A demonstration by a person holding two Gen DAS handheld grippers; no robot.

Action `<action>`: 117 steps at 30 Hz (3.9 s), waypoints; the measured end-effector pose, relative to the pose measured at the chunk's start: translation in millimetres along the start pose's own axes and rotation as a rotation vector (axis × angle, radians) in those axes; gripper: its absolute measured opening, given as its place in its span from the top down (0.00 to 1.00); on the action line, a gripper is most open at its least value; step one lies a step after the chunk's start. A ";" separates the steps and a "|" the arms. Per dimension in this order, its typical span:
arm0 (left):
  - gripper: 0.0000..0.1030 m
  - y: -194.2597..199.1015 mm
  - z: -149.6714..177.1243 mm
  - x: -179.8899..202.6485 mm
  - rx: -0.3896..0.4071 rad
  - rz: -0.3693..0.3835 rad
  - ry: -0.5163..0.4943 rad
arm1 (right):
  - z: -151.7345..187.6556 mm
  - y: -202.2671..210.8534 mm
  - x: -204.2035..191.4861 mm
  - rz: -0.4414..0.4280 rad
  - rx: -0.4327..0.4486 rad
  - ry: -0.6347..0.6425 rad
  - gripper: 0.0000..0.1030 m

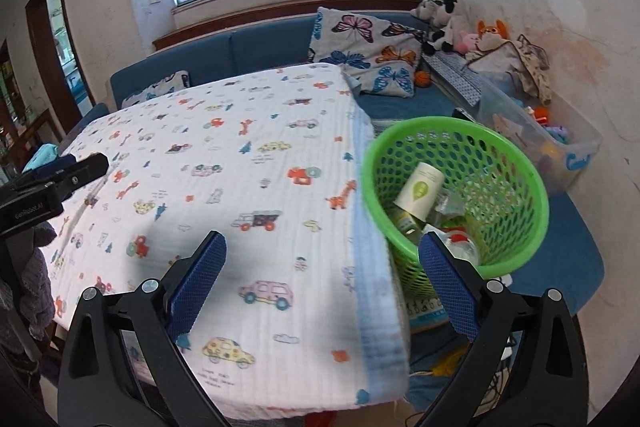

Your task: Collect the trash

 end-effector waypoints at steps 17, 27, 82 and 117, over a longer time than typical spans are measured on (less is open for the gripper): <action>0.07 15.6 10.8 -45.1 0.037 -0.091 0.072 | -0.3 -6.2 -30.9 -0.047 0.002 0.025 0.07; 0.07 25.7 15.5 -57.5 0.049 -0.111 0.092 | 2.3 -5.4 -37.1 -0.057 0.002 0.031 0.07; 0.07 22.4 31.8 -58.7 0.024 -0.109 0.075 | 1.6 -7.4 -46.4 -0.063 -0.001 0.051 0.07; 0.07 19.7 40.6 -47.5 0.013 -0.091 0.047 | 3.1 -8.2 -47.9 -0.063 -0.004 0.056 0.07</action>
Point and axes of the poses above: each gripper's, at about its wrist camera, not at the fingertips, and y roughly against the way its jaws point, x to its right, z to its underside, the point moved 8 cm from there along -y, roughly the way its jaws point, and after that the axes turned 6 degrees about -x, right-handed, at the moved point
